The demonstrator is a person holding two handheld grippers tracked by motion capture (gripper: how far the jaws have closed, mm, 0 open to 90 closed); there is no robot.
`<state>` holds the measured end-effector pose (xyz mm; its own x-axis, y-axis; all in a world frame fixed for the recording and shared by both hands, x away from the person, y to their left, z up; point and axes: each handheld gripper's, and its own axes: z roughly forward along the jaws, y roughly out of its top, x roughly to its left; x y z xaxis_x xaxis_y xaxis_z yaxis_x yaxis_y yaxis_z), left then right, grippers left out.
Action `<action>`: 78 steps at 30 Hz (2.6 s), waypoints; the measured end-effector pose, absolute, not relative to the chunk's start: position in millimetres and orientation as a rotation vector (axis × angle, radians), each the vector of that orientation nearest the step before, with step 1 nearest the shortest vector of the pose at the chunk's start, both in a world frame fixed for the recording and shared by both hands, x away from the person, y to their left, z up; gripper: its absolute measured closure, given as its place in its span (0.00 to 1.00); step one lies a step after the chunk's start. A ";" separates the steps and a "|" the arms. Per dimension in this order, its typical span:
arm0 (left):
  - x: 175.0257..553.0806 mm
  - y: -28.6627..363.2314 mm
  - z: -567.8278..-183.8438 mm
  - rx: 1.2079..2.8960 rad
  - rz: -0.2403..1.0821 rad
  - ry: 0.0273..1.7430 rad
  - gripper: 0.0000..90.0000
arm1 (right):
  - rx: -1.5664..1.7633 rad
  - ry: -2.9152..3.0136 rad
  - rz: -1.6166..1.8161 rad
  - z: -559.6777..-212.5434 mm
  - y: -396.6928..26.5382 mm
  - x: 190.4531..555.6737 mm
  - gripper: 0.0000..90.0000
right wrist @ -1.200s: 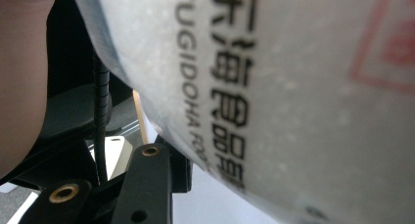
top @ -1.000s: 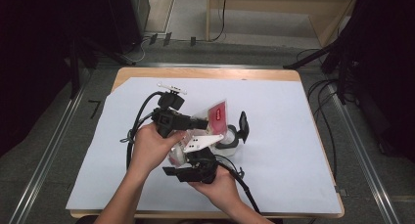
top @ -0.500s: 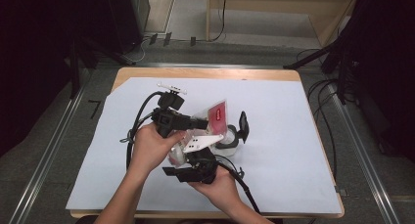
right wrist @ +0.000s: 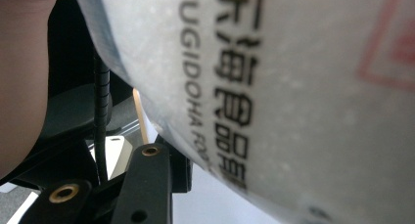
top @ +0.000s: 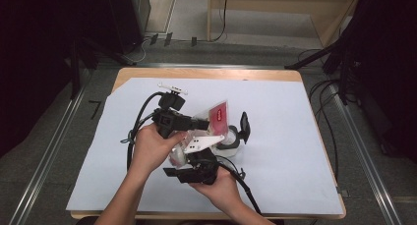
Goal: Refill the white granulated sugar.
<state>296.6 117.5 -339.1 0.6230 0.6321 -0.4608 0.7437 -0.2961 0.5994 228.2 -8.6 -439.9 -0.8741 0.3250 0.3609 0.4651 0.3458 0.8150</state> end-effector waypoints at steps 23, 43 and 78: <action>296.8 118.4 -339.0 2.021 -0.177 1.079 0.87 | -0.738 -2.454 -1.549 -438.5 -8.4 227.5 0.69; 297.2 118.6 -339.4 2.014 -0.183 1.080 0.86 | -0.734 -2.450 -1.539 -437.2 -8.7 227.3 0.69; 296.3 118.5 -338.4 2.021 -0.184 1.082 0.86 | -0.733 -2.447 -1.545 -437.1 -7.8 226.5 0.69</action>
<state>296.3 118.5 -338.4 0.6205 0.6294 -0.4679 0.7485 -0.2971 0.5929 226.5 -7.8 -437.1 -0.8679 0.3193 0.3805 0.4808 0.3479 0.8049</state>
